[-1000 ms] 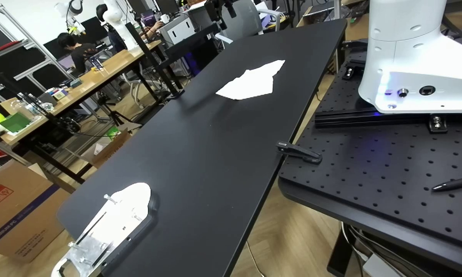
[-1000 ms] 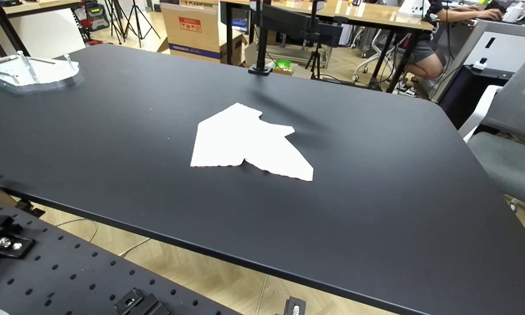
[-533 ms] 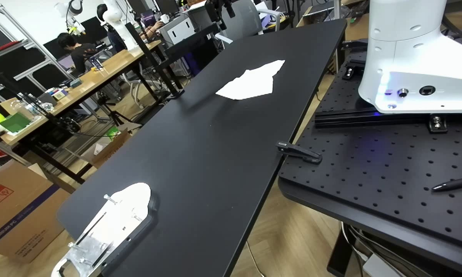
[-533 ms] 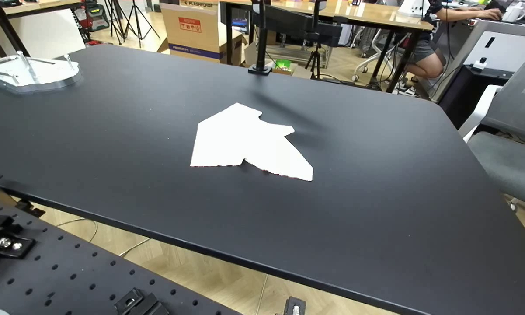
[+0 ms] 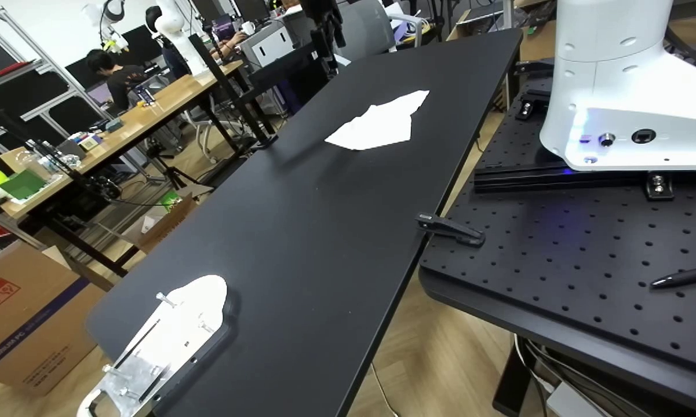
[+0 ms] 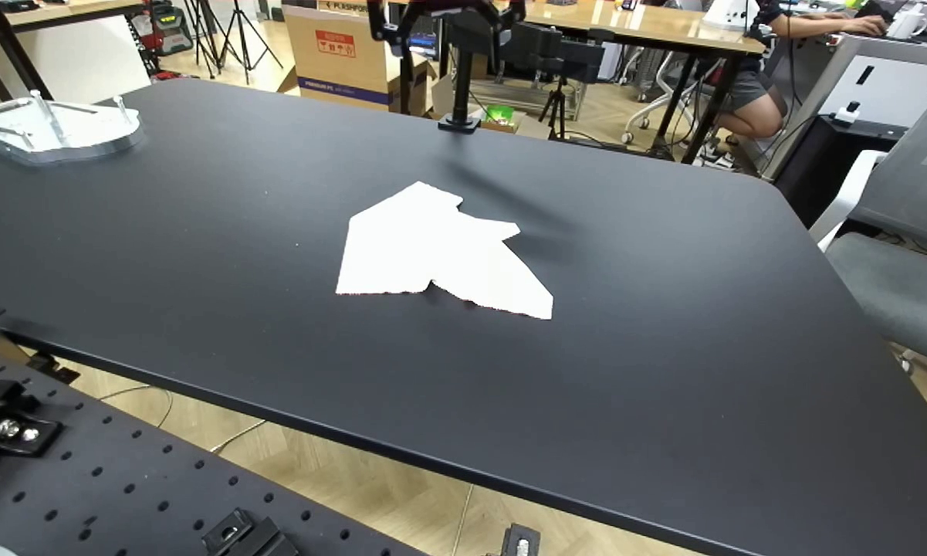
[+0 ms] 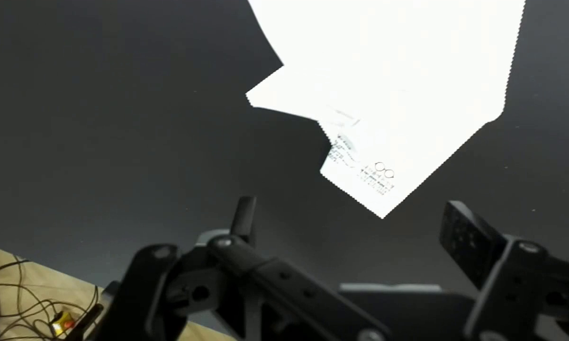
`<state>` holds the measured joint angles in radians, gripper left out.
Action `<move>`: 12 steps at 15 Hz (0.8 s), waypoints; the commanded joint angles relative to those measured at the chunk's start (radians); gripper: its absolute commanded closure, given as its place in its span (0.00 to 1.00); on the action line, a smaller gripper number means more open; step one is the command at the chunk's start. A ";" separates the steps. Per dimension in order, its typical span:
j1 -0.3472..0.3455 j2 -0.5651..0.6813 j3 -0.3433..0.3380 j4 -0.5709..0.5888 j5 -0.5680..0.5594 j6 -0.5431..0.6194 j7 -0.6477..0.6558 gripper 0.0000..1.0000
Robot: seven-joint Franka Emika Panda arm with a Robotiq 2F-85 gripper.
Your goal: Put the cloth on the black rod
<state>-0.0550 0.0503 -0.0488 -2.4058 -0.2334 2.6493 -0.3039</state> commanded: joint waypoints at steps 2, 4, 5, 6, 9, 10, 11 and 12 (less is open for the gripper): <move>0.006 -0.036 0.010 -0.073 0.047 0.024 -0.020 0.00; 0.008 -0.063 0.011 -0.114 0.058 0.028 -0.026 0.00; 0.008 -0.070 0.010 -0.121 0.059 0.028 -0.027 0.00; 0.008 -0.060 0.009 -0.121 0.071 0.032 -0.042 0.00; -0.002 -0.013 0.001 -0.131 0.082 0.071 -0.121 0.00; -0.007 0.011 -0.001 -0.130 0.094 0.090 -0.158 0.00; -0.014 0.038 -0.002 -0.125 0.100 0.106 -0.183 0.00; -0.023 0.066 -0.001 -0.120 0.111 0.123 -0.212 0.00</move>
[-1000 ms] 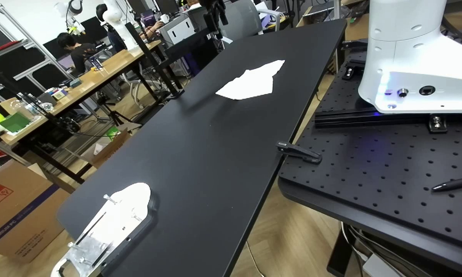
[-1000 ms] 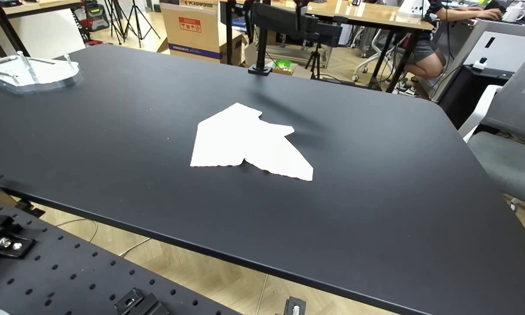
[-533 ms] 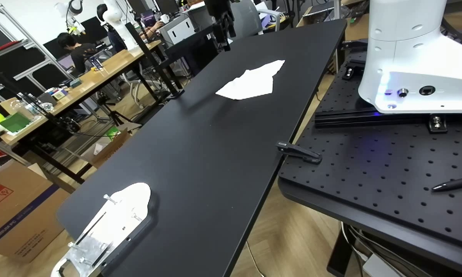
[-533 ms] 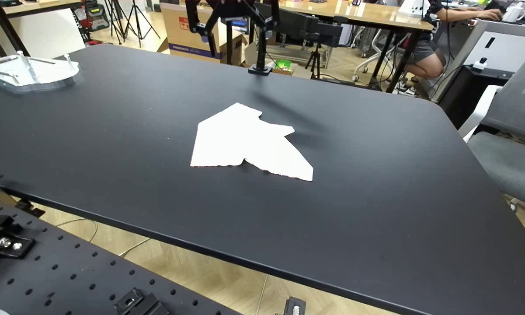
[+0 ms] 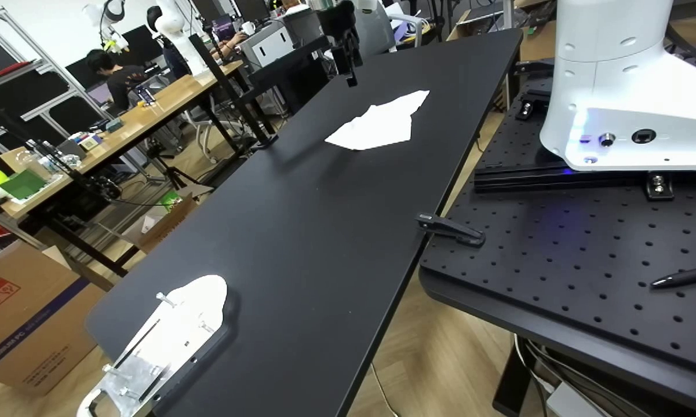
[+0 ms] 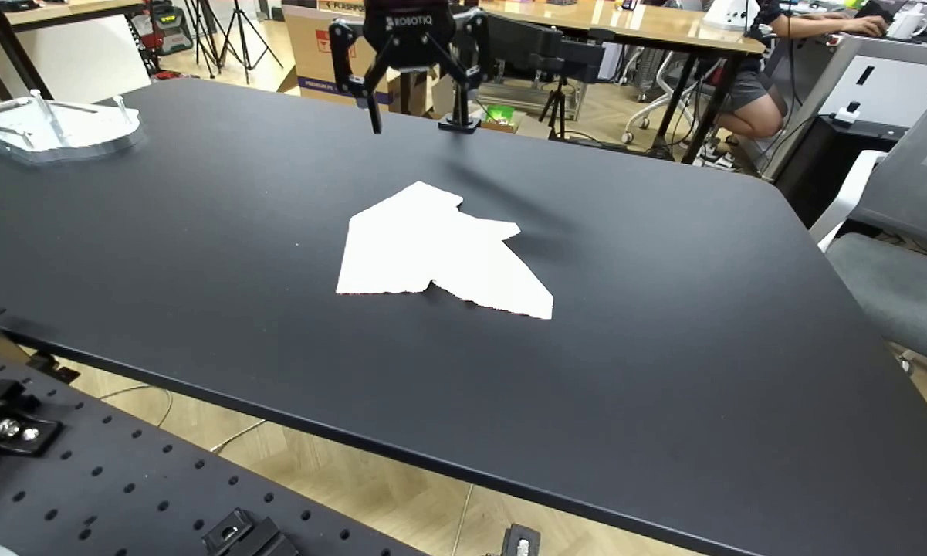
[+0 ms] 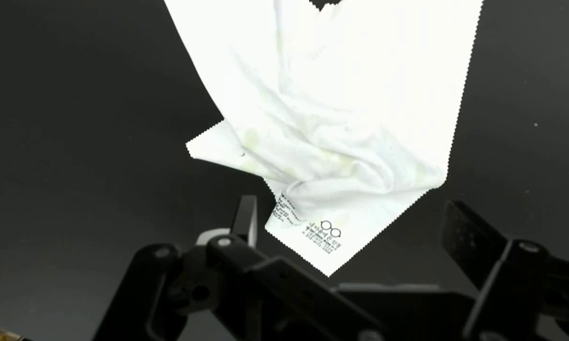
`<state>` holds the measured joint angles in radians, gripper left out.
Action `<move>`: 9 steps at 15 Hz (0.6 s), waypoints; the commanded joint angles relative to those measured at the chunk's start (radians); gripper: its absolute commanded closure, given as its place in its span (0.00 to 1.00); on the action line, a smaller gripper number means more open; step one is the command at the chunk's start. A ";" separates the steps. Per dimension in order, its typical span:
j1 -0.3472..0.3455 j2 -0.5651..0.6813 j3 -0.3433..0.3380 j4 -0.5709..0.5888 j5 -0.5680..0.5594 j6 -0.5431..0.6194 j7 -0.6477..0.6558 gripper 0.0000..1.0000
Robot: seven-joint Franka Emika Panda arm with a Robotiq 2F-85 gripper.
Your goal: Put the cloth on the black rod
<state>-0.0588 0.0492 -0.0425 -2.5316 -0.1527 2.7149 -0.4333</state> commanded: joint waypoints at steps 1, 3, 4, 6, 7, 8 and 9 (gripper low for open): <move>-0.030 0.093 -0.004 0.010 0.041 0.077 -0.108 0.00; -0.061 0.151 0.003 0.020 0.048 0.112 -0.159 0.00; -0.079 0.176 0.007 0.023 0.042 0.135 -0.183 0.00; -0.116 0.229 0.014 0.031 0.029 0.177 -0.240 0.00; -0.135 0.257 0.018 0.037 0.025 0.192 -0.265 0.00; -0.152 0.284 0.024 0.045 0.020 0.205 -0.287 0.00; -0.163 0.306 0.024 0.054 0.010 0.209 -0.298 0.00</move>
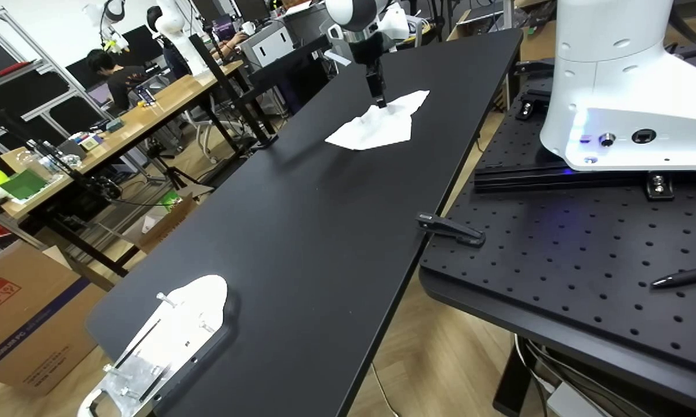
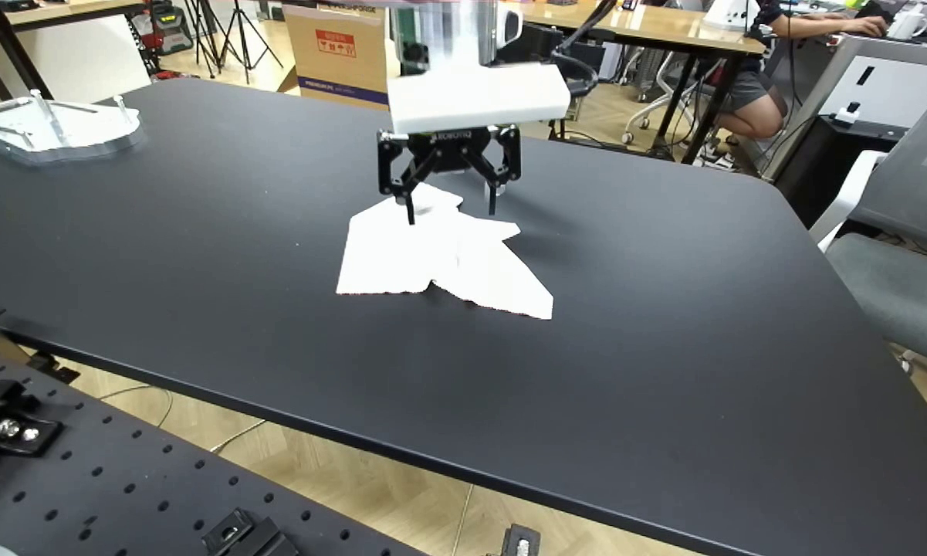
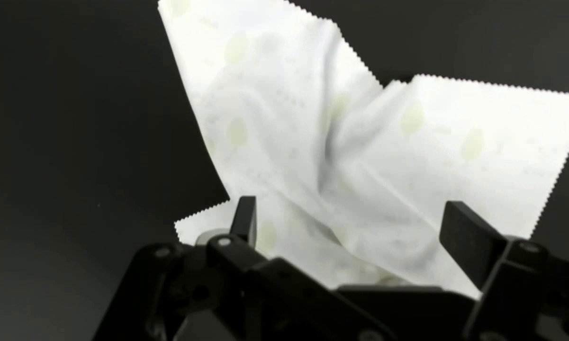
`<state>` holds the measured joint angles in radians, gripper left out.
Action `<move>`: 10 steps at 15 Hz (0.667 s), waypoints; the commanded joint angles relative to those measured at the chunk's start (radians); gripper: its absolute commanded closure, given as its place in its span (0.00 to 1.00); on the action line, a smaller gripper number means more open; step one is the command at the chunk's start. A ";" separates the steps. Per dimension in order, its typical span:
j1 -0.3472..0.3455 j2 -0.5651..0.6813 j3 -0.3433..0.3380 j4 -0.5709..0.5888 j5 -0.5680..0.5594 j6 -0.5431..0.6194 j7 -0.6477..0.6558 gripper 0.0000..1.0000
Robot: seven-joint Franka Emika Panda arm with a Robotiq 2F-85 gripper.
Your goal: Put the cloth on the black rod
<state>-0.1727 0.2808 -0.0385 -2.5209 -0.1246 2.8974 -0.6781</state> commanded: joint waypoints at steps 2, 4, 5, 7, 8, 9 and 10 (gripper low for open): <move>-0.066 0.122 0.024 0.073 -0.035 0.029 -0.070 0.00; -0.075 0.158 0.028 0.106 -0.046 0.032 -0.081 0.28; -0.072 0.173 0.026 0.124 -0.054 0.031 -0.080 0.29; -0.076 0.193 0.034 0.155 -0.068 0.029 -0.084 0.36; -0.078 0.201 0.038 0.168 -0.072 0.028 -0.086 0.45; -0.077 0.208 0.040 0.181 -0.079 0.026 -0.085 0.52; -0.079 0.214 0.044 0.191 -0.080 0.025 -0.086 0.60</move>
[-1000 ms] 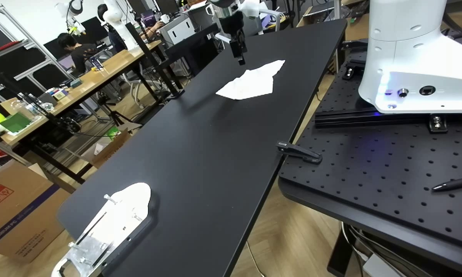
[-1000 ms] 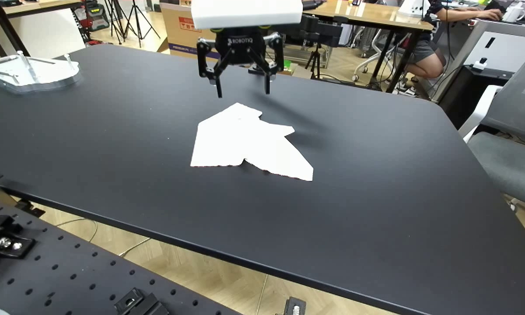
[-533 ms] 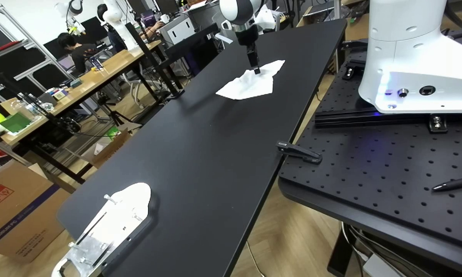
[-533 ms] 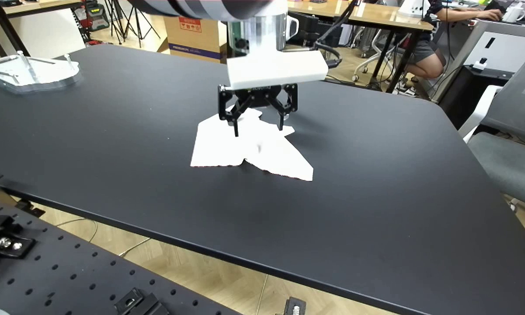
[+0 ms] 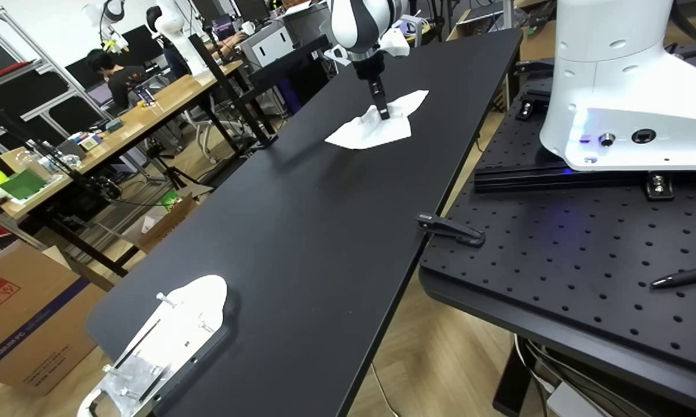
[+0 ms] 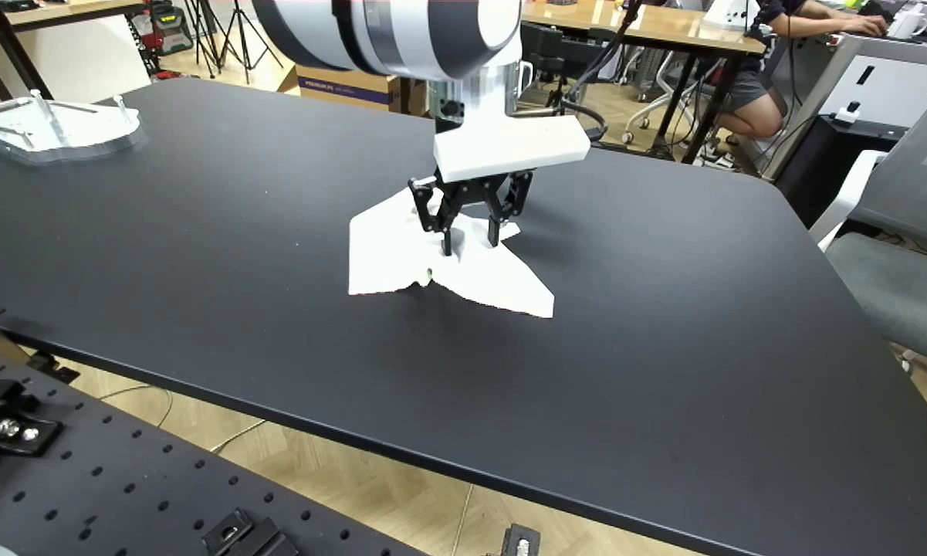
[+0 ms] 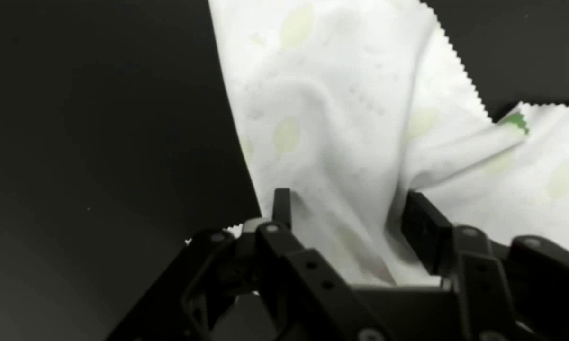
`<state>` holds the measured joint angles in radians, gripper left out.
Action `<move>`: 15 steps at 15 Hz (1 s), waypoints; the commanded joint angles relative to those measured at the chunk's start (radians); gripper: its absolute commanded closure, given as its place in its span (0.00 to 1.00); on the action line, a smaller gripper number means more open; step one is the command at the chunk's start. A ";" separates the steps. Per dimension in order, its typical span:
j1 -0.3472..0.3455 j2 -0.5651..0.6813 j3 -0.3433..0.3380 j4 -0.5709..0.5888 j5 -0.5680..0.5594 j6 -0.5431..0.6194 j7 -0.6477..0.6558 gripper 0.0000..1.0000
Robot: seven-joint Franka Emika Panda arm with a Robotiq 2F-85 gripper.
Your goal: Put the cloth on the black rod
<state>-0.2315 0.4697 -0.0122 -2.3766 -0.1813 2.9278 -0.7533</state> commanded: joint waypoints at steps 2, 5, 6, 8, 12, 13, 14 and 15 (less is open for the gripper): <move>-0.016 0.025 0.024 0.054 -0.025 -0.009 -0.008 0.74; -0.010 -0.005 0.038 0.036 -0.027 -0.026 0.000 0.94; -0.002 -0.022 0.037 0.026 -0.028 -0.034 0.008 0.98; 0.008 -0.057 0.039 0.010 -0.028 -0.054 0.017 1.00; 0.057 -0.194 0.030 -0.023 -0.031 -0.166 0.048 0.99; 0.080 -0.235 0.019 -0.029 -0.042 -0.204 0.063 0.99; 0.099 -0.281 0.017 -0.032 -0.050 -0.254 0.074 0.99; 0.120 -0.328 0.013 -0.034 -0.064 -0.303 0.092 0.99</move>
<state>-0.1716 0.3045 0.0234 -2.3594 -0.2003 2.7451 -0.7356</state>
